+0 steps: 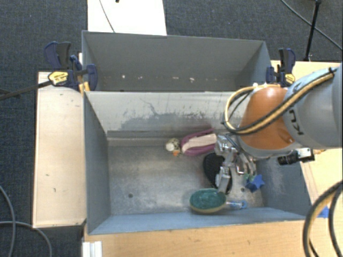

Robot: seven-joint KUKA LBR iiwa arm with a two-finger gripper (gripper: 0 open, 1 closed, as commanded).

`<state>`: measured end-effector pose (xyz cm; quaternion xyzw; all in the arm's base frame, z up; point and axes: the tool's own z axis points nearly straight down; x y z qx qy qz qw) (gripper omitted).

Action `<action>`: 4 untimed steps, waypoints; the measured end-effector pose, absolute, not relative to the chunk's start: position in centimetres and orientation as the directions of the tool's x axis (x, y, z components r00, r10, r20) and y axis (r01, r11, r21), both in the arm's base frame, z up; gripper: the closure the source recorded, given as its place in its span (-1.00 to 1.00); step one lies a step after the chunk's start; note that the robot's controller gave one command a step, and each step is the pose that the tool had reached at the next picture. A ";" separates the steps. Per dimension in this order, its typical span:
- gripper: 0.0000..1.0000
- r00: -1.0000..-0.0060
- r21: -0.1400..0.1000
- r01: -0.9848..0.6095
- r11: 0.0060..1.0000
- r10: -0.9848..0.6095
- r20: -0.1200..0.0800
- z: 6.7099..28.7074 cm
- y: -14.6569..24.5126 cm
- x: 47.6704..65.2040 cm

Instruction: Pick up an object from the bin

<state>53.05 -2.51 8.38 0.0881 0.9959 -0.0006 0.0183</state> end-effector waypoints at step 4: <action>-1.00 -0.764 0.017 0.645 0.764 0.645 -0.024 7.9 -2.3 50.3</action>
Offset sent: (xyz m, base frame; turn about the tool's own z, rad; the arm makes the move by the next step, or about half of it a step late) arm 0.0000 0.0000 0.0000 0.0000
